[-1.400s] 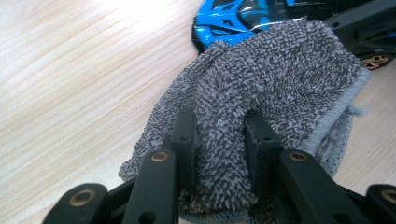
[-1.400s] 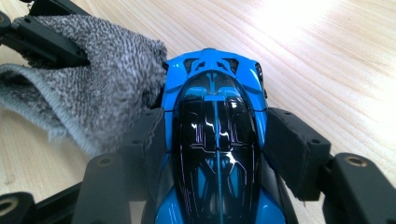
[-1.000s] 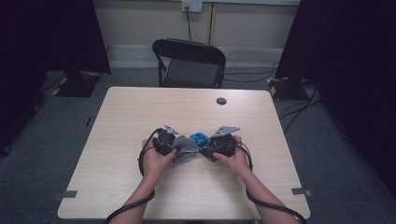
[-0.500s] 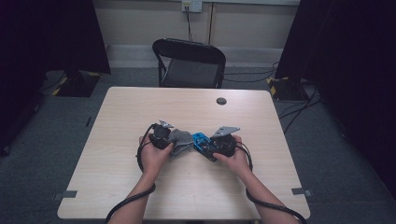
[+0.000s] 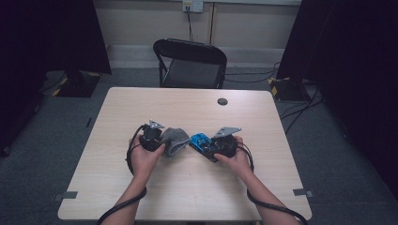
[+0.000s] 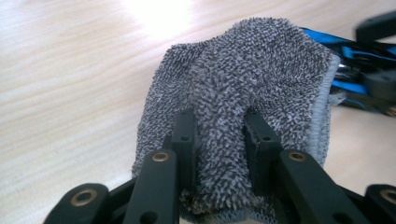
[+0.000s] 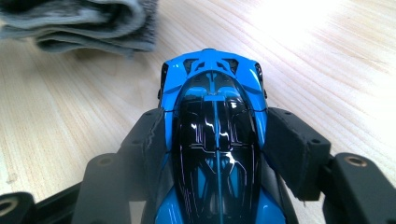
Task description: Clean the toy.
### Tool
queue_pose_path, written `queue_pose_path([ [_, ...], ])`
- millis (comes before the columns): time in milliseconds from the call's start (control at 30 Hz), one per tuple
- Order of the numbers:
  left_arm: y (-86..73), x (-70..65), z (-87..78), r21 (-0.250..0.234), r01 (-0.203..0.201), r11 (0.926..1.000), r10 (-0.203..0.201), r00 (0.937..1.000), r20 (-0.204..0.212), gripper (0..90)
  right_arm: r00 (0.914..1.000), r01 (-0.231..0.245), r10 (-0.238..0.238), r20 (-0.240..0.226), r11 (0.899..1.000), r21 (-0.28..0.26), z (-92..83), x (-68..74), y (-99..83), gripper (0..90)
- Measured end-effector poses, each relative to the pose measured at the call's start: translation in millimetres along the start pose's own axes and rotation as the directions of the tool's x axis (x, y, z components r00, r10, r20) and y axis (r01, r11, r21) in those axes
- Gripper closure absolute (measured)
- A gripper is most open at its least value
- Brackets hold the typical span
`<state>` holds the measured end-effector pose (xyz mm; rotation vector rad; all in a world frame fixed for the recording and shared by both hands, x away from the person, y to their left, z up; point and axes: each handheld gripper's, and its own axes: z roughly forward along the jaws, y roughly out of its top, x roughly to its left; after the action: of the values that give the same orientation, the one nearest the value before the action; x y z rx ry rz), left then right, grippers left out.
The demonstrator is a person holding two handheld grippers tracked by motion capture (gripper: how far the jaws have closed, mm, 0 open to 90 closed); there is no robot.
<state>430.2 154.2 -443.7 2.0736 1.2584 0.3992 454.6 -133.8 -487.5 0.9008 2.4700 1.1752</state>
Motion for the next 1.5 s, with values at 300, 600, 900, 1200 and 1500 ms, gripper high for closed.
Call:
queue_pose_path([
  [300,-16.7,-30.5,-15.1,-0.035,-0.045,0.9984,0.049,0.9933,0.105,69.6,1.0,-0.001,0.001,0.004,1.0,0.009,-0.9,0.7,0.3,39.3],
  [600,-33.0,-76.8,-9.1,-0.039,-0.119,0.9921,0.124,0.9749,0.184,69.5,1.0,-0.003,0.003,-0.006,1.0,0.019,-0.4,-0.9,2.2,39.2],
  [900,-43.4,-122.4,10.3,-0.012,-0.21,0.9777,0.206,0.9448,0.255,69.4,0.9999,0.002,-0.002,-0.013,0.999,0.039,-0.2,-2.1,4.7,39.3],
  [1200,-37.6,-127.5,24.8,0.014,-0.244,0.9696,0.235,0.9441,0.232,69.2,1.0,0.001,0.0,-0.01,0.999,0.043,-0.4,-1.5,5.0,39.3],
  [1500,-34.2,-114.4,27.5,0.015,-0.226,0.974,0.219,0.9551,0.2,69.3,1.0,0.001,0.0,-0.009,0.999,0.044,-0.3,-1.3,5.3,39.3],
])
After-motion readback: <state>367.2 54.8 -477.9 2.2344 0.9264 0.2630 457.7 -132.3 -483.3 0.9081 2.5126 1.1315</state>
